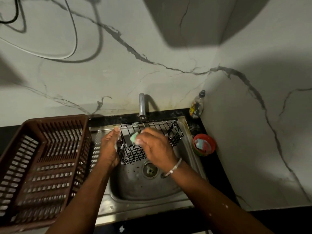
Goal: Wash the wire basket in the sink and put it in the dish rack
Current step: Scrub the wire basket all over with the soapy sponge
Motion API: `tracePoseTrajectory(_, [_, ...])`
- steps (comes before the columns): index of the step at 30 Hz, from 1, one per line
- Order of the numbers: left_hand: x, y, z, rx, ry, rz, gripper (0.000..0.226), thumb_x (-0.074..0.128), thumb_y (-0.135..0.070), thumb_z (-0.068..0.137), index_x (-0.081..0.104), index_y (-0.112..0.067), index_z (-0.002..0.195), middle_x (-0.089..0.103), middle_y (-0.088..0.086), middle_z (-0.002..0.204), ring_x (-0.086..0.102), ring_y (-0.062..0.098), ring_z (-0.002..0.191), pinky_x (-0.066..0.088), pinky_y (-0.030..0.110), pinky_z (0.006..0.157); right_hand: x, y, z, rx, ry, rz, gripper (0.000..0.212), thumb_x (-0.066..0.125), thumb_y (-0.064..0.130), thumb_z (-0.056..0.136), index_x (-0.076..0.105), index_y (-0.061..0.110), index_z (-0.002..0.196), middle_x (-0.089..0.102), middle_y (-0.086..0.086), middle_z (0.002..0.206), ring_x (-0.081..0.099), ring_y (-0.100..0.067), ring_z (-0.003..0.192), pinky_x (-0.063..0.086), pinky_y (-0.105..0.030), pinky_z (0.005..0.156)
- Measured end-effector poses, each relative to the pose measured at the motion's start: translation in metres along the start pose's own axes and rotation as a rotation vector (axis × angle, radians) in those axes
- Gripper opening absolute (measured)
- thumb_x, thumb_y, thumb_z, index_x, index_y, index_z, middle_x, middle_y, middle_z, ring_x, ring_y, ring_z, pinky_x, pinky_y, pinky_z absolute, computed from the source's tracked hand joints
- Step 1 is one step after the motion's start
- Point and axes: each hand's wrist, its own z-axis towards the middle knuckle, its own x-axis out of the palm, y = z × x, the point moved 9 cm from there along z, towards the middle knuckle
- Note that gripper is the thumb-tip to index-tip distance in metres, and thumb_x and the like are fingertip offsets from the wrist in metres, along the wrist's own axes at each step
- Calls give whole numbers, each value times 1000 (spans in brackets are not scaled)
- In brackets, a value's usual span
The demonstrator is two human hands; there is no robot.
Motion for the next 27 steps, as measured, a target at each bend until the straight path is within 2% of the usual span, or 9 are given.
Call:
tracePoseTrajectory(3, [-15, 6, 4, -47, -59, -16, 28, 62, -36, 103, 78, -24, 83, 80, -6, 90, 70, 16, 94, 56, 37, 79, -27, -11, 2, 123, -124, 46, 9, 66, 8, 99, 75, 9, 98, 65, -2, 96, 60, -10, 85, 50, -14, 71])
tracePoseTrajectory(5, [-14, 10, 0, -47, -51, -24, 30, 63, -36, 103, 82, -29, 81, 80, 1, 105, 72, 14, 94, 62, 37, 77, -43, -26, 16, 231, -252, -10, 9, 67, 8, 97, 76, 9, 98, 66, -2, 97, 60, -9, 85, 48, -7, 73])
tracePoseTrajectory(10, [-3, 2, -6, -32, -34, -37, 42, 58, -32, 105, 80, -28, 69, 77, -9, 76, 74, 4, 72, 60, 22, 61, -5, -9, 8, 76, -12, -57, 14, 63, 7, 97, 75, 9, 102, 63, -2, 101, 58, -16, 94, 55, -30, 77])
tracePoseTrajectory(13, [-10, 2, -5, -38, -21, -46, 30, 62, -40, 96, 78, -22, 79, 78, -5, 80, 76, 11, 77, 64, 30, 67, -3, -6, -9, 28, 18, -46, 16, 59, 9, 98, 74, 10, 103, 61, -1, 102, 57, -16, 94, 54, -31, 77])
tracePoseTrajectory(17, [-7, 13, -6, -59, 10, 5, 46, 53, -31, 109, 81, -33, 73, 78, -10, 82, 72, 14, 94, 58, 37, 88, -9, -32, 8, 210, -114, -114, 20, 57, 13, 99, 74, 13, 110, 57, 2, 103, 55, -15, 94, 56, -33, 76])
tracePoseTrajectory(19, [-7, 12, -5, -64, 4, 5, 35, 59, -42, 101, 79, -29, 76, 78, -7, 84, 74, 16, 90, 63, 36, 81, -5, -28, 7, 170, -87, -101, 17, 59, 9, 98, 74, 12, 107, 59, 0, 100, 55, -16, 91, 54, -34, 73])
tracePoseTrajectory(21, [-17, 13, -1, -68, -18, -25, 29, 62, -47, 96, 78, -26, 84, 79, 0, 92, 77, 18, 85, 65, 35, 71, -5, -17, -5, 75, 8, -46, 16, 60, 4, 97, 74, 11, 101, 60, -2, 97, 56, -16, 88, 52, -30, 73])
tracePoseTrajectory(24, [-20, 18, 2, -75, 37, -45, 28, 59, -41, 103, 81, -25, 97, 79, 9, 110, 77, 28, 99, 66, 46, 82, -34, -28, -3, 194, -78, -15, 16, 60, 5, 100, 76, 11, 101, 63, -1, 99, 58, -9, 86, 46, -12, 71])
tracePoseTrajectory(27, [-15, 19, 1, -59, 36, -33, 41, 51, -29, 110, 82, -30, 84, 80, -2, 91, 77, 18, 86, 66, 36, 71, -48, -51, 16, 296, -224, -43, 14, 62, 5, 98, 76, 8, 100, 63, 0, 99, 57, -7, 85, 41, -4, 74])
